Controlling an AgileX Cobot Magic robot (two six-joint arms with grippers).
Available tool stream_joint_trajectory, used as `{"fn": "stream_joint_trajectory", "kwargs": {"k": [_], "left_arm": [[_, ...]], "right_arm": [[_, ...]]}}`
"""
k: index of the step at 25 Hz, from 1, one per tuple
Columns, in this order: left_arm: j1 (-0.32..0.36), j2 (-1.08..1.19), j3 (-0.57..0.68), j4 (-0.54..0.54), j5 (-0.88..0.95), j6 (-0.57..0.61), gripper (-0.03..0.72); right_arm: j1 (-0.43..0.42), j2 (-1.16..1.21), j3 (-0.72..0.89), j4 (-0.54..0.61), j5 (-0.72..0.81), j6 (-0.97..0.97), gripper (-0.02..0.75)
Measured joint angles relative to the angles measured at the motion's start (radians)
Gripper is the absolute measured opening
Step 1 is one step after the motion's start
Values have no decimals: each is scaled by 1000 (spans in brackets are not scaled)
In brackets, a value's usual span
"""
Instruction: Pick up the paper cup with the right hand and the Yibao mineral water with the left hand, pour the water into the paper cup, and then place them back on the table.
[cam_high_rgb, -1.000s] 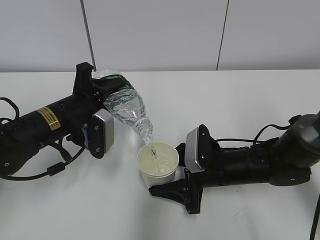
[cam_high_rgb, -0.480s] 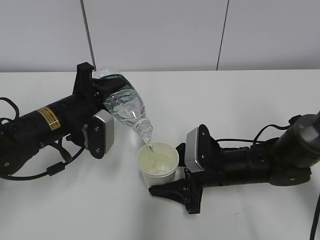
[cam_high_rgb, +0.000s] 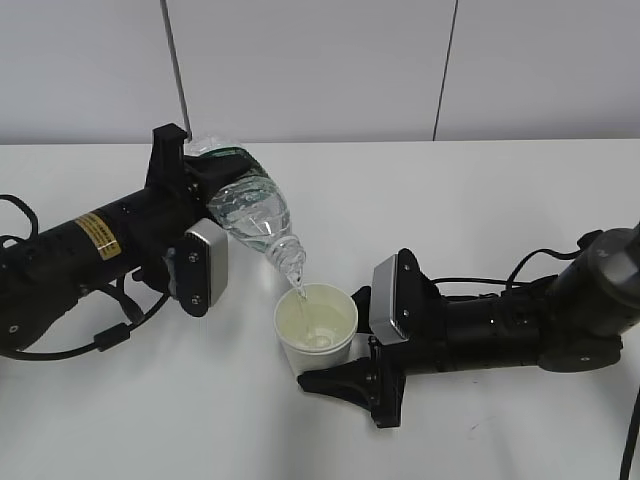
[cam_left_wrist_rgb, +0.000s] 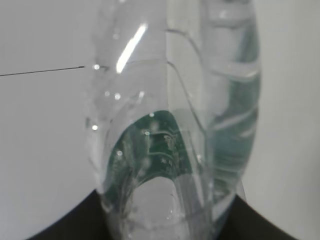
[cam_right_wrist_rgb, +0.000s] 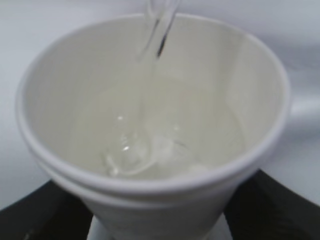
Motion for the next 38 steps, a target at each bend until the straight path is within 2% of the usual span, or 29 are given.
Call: {"fn": "stream_joint_trajectory", "kwargs": {"k": [4,6,9,13,18,22,25,27,30,33,38], "left_arm": [[0,0,0,0,0,-5,276],[0,0,0,-1,0,-46,276],[-2,0,-1,-1,-1,-174,276],[-21,0,-1,0,-1,-370,276],[-68,0,-2,3,35,-806,276],[-77,0,-2,-4,45,-1274,276],[-75,0,-2,-42,59,-1476,276],[-71,0,4,-55,67,-1540,276],[-69,0,46,-61,68,-1575,276],[-69,0,107,-61,35,-1579,276],[-69,0,181,-61,4,-1580,276]], "right_arm": [[0,0,0,0,0,0,524],[0,0,0,0,0,2,524],[0,0,0,7,0,2,524],[2,0,0,72,-60,2,524],[2,0,0,164,-90,2,524],[4,0,0,206,-92,2,524],[4,0,0,244,-92,2,524],[4,0,0,254,-94,2,524],[4,0,0,292,-94,2,524],[4,-11,2,393,-94,-6,524],[4,-52,2,631,-91,-121,524]]}}
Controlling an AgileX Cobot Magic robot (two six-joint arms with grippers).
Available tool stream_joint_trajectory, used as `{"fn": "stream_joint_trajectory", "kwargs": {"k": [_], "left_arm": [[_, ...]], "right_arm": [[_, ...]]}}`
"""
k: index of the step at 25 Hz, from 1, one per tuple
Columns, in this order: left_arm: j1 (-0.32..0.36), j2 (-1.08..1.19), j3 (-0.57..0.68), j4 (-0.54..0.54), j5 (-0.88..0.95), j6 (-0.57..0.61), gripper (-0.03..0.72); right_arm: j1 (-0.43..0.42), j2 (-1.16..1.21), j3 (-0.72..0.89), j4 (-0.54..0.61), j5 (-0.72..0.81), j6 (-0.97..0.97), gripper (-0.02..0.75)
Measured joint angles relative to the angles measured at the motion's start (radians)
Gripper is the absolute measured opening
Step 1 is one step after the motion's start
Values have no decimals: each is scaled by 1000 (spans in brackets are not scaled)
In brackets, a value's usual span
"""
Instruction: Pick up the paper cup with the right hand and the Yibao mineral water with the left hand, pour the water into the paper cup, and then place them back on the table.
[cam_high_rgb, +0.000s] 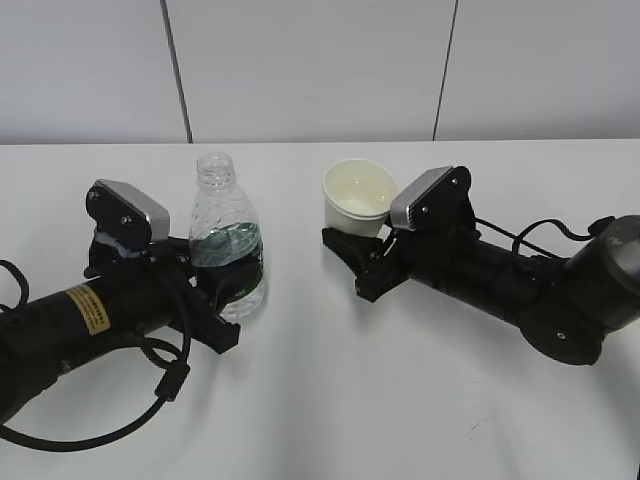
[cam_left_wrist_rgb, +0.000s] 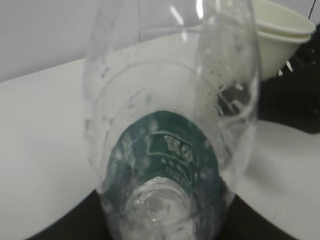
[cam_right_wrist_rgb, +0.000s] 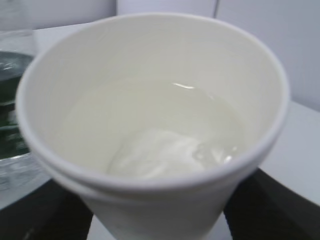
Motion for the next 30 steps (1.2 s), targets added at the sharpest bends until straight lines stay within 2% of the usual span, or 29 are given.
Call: {"fn": "stream_joint_trajectory", "kwargs": {"k": [4,8,12,21,23,27,30], "left_arm": [[0,0,17,13,-2,0,276],[0,35,17,52,-16,32,276],[0,83,17,102,-14,36,276],[0,116,6,101,-51,39,288],[0,124,5,108,-65,40,333],[0,136,5,114,-43,42,452],[0,139,5,114,-33,42,489]], "right_arm": [[0,-2,0,154,42,-53,524],[0,0,0,180,80,-64,524],[0,70,0,255,18,-69,524],[0,136,0,277,2,-92,524],[0,136,0,277,2,-93,530],[0,136,-2,277,10,-95,617],[0,136,-2,277,8,-97,652]]}}
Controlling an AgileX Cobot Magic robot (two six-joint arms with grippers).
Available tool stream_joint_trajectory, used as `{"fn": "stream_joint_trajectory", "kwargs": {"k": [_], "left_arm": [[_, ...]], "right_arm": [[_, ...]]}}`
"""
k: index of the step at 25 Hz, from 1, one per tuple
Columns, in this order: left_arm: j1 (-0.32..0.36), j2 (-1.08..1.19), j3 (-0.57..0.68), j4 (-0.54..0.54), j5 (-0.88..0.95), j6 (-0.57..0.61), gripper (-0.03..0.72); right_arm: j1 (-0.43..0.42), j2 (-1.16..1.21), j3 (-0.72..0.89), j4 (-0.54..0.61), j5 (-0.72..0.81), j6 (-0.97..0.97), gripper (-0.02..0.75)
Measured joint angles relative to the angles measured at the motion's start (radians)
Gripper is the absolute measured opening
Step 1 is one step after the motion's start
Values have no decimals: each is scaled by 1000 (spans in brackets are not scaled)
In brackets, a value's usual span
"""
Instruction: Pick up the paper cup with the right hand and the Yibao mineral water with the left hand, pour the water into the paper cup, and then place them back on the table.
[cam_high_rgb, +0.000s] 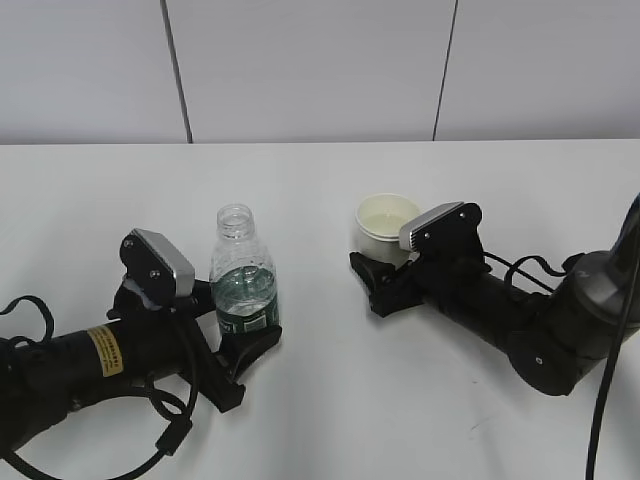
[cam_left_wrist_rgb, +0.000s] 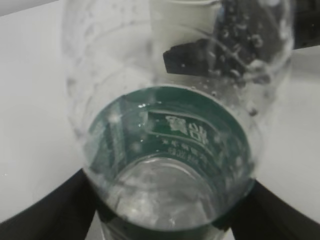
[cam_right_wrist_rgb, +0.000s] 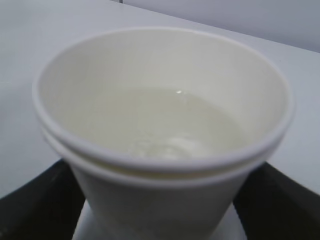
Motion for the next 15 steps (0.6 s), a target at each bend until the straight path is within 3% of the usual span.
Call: {"fn": "stream_joint_trajectory", "kwargs": {"k": [8,15], "left_arm": [[19,-29,57,0,5,0,508],[113,-102,164,-41,8,0,510]], "right_arm": [[0,-4,71,40,-20,0,661],[0,-112,243,132,-31,0,661]]}}
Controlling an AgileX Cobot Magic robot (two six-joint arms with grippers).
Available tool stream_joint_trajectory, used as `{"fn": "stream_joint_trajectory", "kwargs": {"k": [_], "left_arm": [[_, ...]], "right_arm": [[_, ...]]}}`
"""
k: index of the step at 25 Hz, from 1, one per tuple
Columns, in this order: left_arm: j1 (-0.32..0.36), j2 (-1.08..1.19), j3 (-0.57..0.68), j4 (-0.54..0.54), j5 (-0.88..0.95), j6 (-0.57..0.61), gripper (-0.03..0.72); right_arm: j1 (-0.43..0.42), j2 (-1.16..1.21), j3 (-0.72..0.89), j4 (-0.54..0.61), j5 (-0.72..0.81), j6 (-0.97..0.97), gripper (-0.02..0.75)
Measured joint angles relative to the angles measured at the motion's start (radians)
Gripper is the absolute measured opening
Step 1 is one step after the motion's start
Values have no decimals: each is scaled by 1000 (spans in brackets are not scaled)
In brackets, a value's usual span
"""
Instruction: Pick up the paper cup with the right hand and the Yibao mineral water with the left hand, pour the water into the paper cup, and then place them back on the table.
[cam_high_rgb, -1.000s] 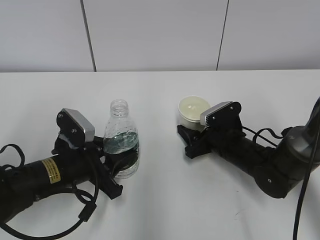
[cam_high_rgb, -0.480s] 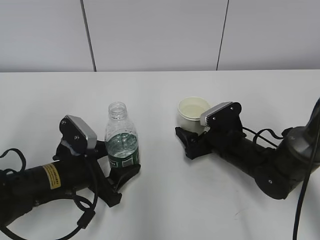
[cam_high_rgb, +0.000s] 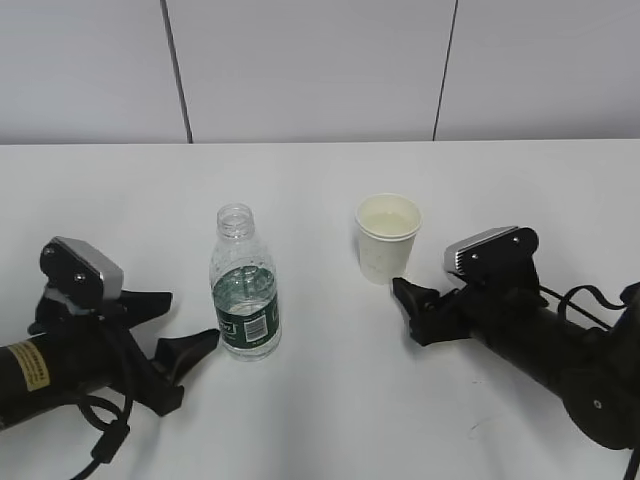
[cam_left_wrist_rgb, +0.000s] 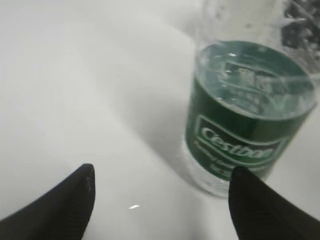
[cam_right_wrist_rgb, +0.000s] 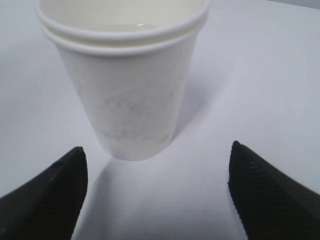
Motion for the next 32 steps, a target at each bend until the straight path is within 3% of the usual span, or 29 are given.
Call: {"fn": "stream_joint_trajectory", "kwargs": {"k": [7,15,23,27,32], "left_arm": [[59,-101,0,-74,40,-5,510],[59,-277,-204,-80,627,-100,502],[60,-331,-487,-102,1337,-157,501],[60,-331,-623,-122,1684,-153,501],[60,-332,-729,-133,1954,-97,499]], "right_arm": [[0,-113,67,169,16,16,641],[-76,-300,66,178,362,104,627],[-144,-475,-61,102,1007,140,611],[-144,-485,-227,94,1434,124,603],[-145,-485,-475,92,1899,7,595]]}}
